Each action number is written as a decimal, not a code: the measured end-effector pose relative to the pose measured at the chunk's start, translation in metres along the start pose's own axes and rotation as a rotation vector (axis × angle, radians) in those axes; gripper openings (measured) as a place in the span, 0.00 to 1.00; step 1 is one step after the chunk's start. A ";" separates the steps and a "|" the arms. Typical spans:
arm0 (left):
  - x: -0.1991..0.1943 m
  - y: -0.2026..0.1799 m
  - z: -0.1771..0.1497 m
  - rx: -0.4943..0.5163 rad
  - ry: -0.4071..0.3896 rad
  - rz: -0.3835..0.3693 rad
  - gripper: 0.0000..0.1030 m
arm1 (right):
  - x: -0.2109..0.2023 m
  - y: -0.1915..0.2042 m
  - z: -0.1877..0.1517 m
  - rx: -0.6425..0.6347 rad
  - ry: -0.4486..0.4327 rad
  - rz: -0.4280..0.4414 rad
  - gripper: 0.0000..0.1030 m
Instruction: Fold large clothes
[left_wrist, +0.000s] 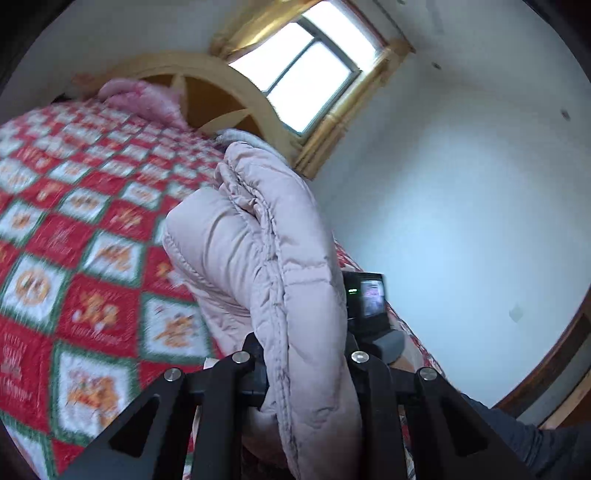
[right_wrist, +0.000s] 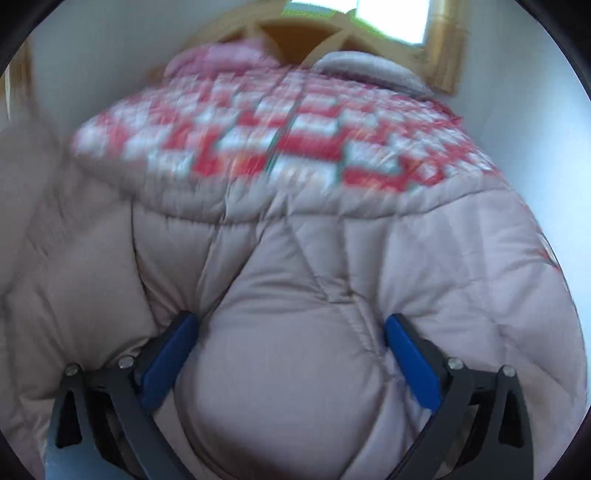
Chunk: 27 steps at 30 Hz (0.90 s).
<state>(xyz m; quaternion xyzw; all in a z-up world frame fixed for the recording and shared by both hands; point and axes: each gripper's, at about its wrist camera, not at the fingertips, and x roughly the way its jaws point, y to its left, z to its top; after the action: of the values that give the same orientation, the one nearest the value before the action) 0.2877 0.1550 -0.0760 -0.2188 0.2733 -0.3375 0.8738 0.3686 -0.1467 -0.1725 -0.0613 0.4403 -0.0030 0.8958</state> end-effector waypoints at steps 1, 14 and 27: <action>0.002 -0.011 0.004 0.025 -0.001 0.004 0.19 | 0.001 0.001 0.001 -0.003 -0.005 -0.003 1.00; 0.042 -0.116 0.018 0.194 0.024 0.005 0.19 | -0.064 -0.038 -0.054 -0.154 0.016 0.132 1.00; 0.161 -0.264 -0.062 0.724 0.019 0.196 0.35 | -0.117 -0.196 -0.068 0.265 -0.163 0.324 1.00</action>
<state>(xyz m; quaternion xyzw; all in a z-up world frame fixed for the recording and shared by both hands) 0.2250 -0.1499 -0.0264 0.1346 0.1638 -0.3292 0.9201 0.2530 -0.3415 -0.0998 0.1284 0.3665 0.0881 0.9173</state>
